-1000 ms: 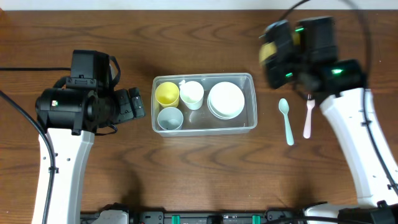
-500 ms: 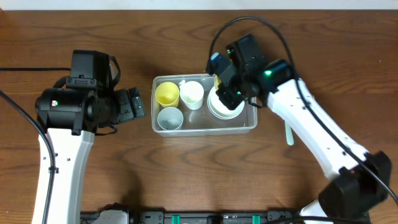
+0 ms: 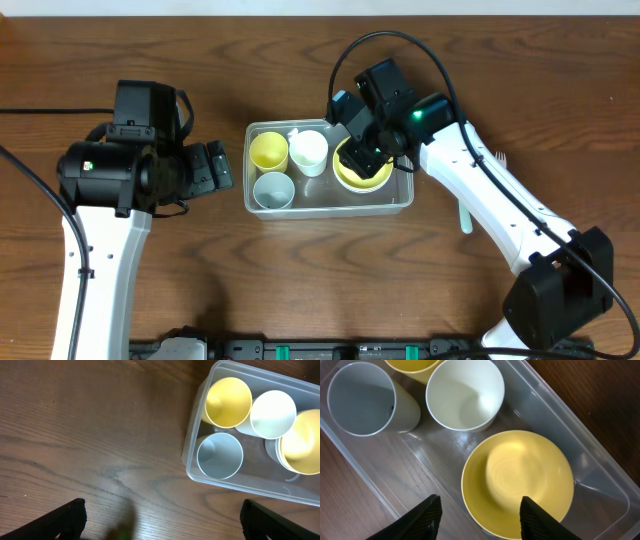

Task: Pack container
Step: 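Carry the yellow bowl left and stack it on the white bowl, then move the right gripper to the pink fork and grasp it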

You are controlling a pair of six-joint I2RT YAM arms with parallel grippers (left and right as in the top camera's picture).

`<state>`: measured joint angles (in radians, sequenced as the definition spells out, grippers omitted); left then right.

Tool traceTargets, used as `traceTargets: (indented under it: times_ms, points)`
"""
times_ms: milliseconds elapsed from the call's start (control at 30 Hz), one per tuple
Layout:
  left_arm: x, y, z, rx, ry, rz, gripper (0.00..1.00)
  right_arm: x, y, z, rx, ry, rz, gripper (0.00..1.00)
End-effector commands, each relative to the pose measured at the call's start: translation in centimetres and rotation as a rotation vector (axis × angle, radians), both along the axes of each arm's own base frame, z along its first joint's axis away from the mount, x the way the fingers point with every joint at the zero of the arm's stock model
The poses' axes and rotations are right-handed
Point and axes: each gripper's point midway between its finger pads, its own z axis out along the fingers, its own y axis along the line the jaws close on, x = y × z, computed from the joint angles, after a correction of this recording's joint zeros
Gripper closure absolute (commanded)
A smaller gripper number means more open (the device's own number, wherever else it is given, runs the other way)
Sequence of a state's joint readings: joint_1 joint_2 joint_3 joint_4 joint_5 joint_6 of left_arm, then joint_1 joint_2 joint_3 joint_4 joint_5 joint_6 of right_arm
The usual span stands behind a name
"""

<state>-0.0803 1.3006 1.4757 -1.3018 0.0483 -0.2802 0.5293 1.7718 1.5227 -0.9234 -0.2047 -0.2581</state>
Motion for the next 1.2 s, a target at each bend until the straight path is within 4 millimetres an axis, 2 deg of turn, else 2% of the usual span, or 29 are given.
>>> traceTargets:
  times_ms: [0,133,200,300,367,433,500,600,667,733,867,967,1167]
  points:
    - [-0.1,0.3,-0.1,0.017,0.004,-0.008,0.02,0.3,-0.4,-0.2,-0.035,-0.019,-0.007,0.52]
    - [-0.1,0.3,-0.1,0.017,0.004,-0.008,0.02,1.8,-2.2,-0.1,-0.086,-0.050,-0.165,0.53]
    - [-0.1,0.3,-0.1,0.017,0.004,-0.008,0.02,2.9,-3.9,0.7,-0.114,-0.091,-0.274,0.53]
    - [-0.1,0.3,-0.1,0.017,0.004,-0.008,0.02,4.8,-7.6,3.7,-0.132,-0.186,-0.473,0.51]
    - [-0.1,0.3,-0.1,0.017,0.004,-0.009,0.02,5.5,-9.6,6.0,-0.100,-0.230,-0.549,0.44]
    - [-0.1,0.3,-0.1,0.017,0.004,-0.009,0.02,6.2,-12.5,8.6,-0.054,-0.274,-0.657,0.33]
    - [-0.1,0.3,-0.1,0.017,0.004,-0.008,0.02,6.5,-16.0,10.4,-0.010,-0.298,-0.786,0.21]
    - [-0.1,0.3,-0.1,0.017,0.004,-0.008,0.02,6.3,-21.4,10.7,0.000,-0.274,-0.956,0.18]
    - [-0.1,0.3,-0.1,0.017,0.004,-0.008,0.02,5.9,-24.2,9.5,-0.012,-0.220,-1.018,0.17]
    - [-0.1,0.3,-0.1,0.017,0.004,-0.008,0.02,5.3,-27.0,7.4,-0.045,-0.151,-1.084,0.16]
    - [-0.1,0.3,-0.1,0.016,0.004,-0.008,0.02,4.2,-30.7,2.5,-0.121,-0.012,-1.170,0.14]
    - [-0.1,0.3,-0.1,0.017,0.005,-0.008,0.02,3.9,-32.0,-1.5,-0.174,0.081,-1.175,0.13]
    - [-0.5,0.3,-0.2,0.018,0.019,-0.008,0.02,4.6,-32.4,-7.9,-0.231,0.214,-1.134,0.13]
